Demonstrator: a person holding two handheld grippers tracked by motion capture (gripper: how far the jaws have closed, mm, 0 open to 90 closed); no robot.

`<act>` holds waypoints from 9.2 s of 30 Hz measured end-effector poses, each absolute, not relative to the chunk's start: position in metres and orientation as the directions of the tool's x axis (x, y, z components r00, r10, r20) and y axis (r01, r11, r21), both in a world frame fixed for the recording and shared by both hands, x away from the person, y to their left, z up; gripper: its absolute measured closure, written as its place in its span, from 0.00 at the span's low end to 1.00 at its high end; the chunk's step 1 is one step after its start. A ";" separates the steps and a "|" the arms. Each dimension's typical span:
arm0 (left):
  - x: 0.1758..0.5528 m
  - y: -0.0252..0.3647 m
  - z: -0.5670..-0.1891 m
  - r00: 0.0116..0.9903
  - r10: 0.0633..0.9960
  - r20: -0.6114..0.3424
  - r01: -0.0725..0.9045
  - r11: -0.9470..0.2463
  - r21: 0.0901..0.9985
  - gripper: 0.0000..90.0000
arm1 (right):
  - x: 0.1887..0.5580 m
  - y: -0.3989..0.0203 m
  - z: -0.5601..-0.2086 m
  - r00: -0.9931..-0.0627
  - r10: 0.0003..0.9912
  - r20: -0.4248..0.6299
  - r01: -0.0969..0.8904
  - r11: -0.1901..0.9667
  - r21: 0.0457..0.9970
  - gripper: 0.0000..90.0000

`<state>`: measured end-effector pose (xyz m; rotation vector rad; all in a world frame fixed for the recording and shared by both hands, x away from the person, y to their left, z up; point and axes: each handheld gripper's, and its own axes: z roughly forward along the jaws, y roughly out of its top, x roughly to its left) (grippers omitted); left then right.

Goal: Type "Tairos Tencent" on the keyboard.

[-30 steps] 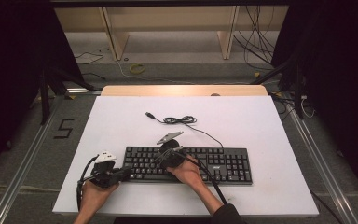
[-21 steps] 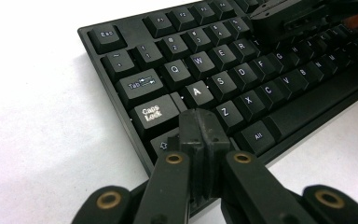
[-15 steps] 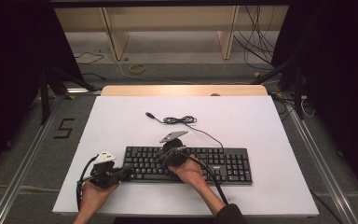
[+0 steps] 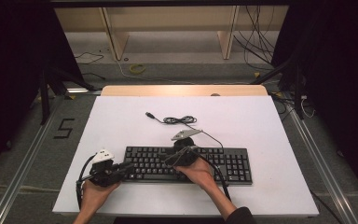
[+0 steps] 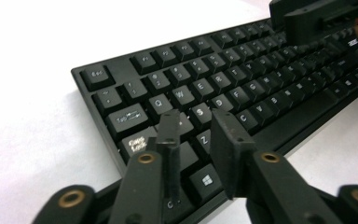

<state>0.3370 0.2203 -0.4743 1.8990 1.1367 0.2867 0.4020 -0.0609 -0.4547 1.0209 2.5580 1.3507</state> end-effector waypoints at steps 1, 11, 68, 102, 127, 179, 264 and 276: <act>0.337 0.220 -0.474 0.557 0.801 -0.221 0.594 -0.199 0.779 0.77 | 0.402 -0.063 -0.454 -0.772 0.593 0.227 0.523 0.391 0.757 0.63; 0.342 0.220 -0.473 0.557 0.790 -0.257 0.577 -0.145 0.804 0.52 | 0.392 -0.080 -0.442 -0.775 0.583 0.243 0.506 0.342 0.792 0.40; 0.360 0.208 -0.483 0.555 0.806 -0.207 0.616 -0.231 0.753 0.95 | 0.393 -0.099 -0.448 -0.752 0.627 0.204 0.517 0.369 0.772 0.46; 0.347 0.210 -0.472 0.577 0.771 -0.270 0.552 -0.124 0.825 0.40 | 0.393 -0.095 -0.453 -0.769 0.611 0.187 0.499 0.392 0.773 0.83; 0.339 0.209 -0.469 0.584 0.765 -0.273 0.540 -0.114 0.834 0.34 | 0.396 -0.087 -0.463 -0.761 0.630 0.158 0.512 0.433 0.742 1.00; 0.343 0.206 -0.470 0.606 0.753 -0.257 0.523 -0.134 0.842 0.35 | 0.394 -0.097 -0.455 -0.751 0.618 0.232 0.529 0.353 0.772 0.68; 0.387 0.159 -0.483 0.643 0.740 -0.196 0.593 -0.320 0.739 0.99 | 0.389 -0.107 -0.440 -0.743 0.637 0.204 0.505 0.334 0.796 0.40; 0.387 0.161 -0.480 0.639 0.740 -0.211 0.594 -0.301 0.746 0.94 | 0.390 -0.108 -0.440 -0.743 0.639 0.202 0.504 0.334 0.796 0.40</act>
